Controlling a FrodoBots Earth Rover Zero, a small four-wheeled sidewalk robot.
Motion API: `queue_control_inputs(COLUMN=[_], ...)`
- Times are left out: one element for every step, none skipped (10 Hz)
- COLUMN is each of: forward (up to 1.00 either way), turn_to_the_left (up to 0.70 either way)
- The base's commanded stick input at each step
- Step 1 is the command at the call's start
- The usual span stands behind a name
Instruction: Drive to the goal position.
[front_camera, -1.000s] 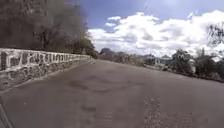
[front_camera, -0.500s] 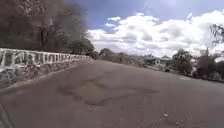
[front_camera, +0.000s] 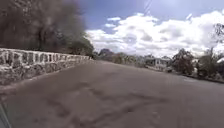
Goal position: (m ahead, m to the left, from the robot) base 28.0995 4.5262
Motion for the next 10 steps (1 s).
queue_control_inputs(forward=[0.85, 0.85, 0.85, 0.85, 0.85, 0.85, 0.85, 0.85, 0.85, 0.85], turn_to_the_left=[0.01, 0.01, 0.01, 0.01, 0.01, 0.3, 0.33, 0.08, 0.05, 0.02])
